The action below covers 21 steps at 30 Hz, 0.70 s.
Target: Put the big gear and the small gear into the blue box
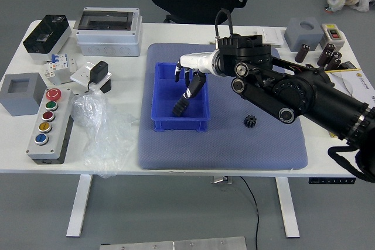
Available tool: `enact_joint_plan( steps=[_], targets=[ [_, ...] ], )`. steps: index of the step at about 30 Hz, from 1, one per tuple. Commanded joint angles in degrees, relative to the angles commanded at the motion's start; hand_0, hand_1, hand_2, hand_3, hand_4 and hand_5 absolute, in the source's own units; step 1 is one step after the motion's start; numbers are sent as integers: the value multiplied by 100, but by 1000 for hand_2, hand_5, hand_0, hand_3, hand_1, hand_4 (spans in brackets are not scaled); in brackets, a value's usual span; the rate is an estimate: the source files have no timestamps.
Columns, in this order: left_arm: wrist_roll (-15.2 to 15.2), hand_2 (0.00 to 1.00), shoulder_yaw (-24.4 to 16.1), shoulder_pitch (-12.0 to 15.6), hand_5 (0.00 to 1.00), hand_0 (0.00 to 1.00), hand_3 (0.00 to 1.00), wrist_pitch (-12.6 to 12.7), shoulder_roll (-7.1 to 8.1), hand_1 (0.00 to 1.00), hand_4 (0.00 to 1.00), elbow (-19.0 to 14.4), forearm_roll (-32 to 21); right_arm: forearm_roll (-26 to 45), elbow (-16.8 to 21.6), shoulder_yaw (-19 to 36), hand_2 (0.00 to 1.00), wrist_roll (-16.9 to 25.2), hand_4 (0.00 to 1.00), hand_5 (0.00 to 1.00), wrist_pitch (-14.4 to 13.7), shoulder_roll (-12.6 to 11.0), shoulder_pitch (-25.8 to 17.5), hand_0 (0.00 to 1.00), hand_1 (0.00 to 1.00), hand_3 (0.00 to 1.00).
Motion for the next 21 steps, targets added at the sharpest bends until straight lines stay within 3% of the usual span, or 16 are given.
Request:
enact_joint_plan(
  steps=[1, 12, 21],
  targets=[
    [0, 821, 0, 1, 372, 857, 773, 1, 0, 825, 594, 0, 0, 3, -1, 4, 678, -2, 879, 278, 11, 0, 0, 669, 612, 941],
    [-2, 821, -23, -4, 372, 857, 772, 2, -4, 825, 593, 0, 4, -52, 142, 83, 698, -25, 894, 289, 46, -162, 62, 674, 618, 951],
    [-3, 820, -144, 21, 372, 857, 772, -3, -17, 826, 593, -2, 34, -275, 628, 170, 699, -101, 889, 284, 100, -787, -14, 654, 611, 941]
  ],
)
